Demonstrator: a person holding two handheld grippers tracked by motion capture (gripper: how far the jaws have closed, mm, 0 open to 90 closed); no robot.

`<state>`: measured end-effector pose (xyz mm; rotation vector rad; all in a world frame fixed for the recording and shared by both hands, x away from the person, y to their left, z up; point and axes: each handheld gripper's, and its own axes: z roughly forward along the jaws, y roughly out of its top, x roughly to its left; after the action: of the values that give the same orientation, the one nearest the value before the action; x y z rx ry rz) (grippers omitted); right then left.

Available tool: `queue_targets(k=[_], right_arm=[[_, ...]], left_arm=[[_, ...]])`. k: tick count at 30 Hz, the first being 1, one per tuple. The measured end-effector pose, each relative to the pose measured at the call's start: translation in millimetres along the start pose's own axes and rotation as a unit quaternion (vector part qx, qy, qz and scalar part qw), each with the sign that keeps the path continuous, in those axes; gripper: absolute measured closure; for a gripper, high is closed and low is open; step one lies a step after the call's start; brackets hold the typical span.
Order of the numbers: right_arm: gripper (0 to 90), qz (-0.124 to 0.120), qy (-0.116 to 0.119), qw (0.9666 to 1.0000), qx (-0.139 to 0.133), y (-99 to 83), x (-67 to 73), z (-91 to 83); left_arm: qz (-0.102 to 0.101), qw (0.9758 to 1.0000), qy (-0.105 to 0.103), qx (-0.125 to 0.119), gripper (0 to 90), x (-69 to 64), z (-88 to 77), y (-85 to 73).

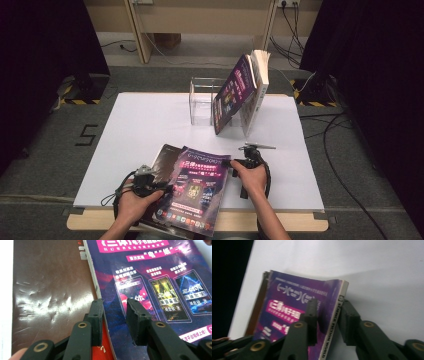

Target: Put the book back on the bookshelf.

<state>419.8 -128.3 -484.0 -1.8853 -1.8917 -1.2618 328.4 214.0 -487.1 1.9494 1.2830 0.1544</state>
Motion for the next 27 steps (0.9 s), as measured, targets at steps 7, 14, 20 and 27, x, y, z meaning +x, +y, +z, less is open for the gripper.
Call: queue_targets(k=[7, 14, 20, 27], right_arm=[[80.4, -0.004, 0.024, 0.9997, -0.007, 5.1, 13.2, -5.4], [83.2, -0.017, 0.047, 0.9975, -0.050, 8.2, 28.2, -12.8], [83.4, -0.050, 0.048, 0.9937, -0.088, 11.0, 43.4, -28.3], [83.4, -0.093, 0.032, 0.9867, -0.129, 14.5, 58.4, -46.2]], left_arm=[[-0.007, 0.9999, -0.009, 0.001, 66.2, 3.9, -1.0, 0.3], [-0.014, 0.9997, -0.017, -0.014, 62.8, 4.9, -4.7, 2.2], [-0.017, 0.9993, -0.019, -0.026, 60.9, 6.2, -7.4, 3.7], [-0.015, 0.9990, -0.026, -0.032, 59.6, 5.2, -7.1, 4.6]])
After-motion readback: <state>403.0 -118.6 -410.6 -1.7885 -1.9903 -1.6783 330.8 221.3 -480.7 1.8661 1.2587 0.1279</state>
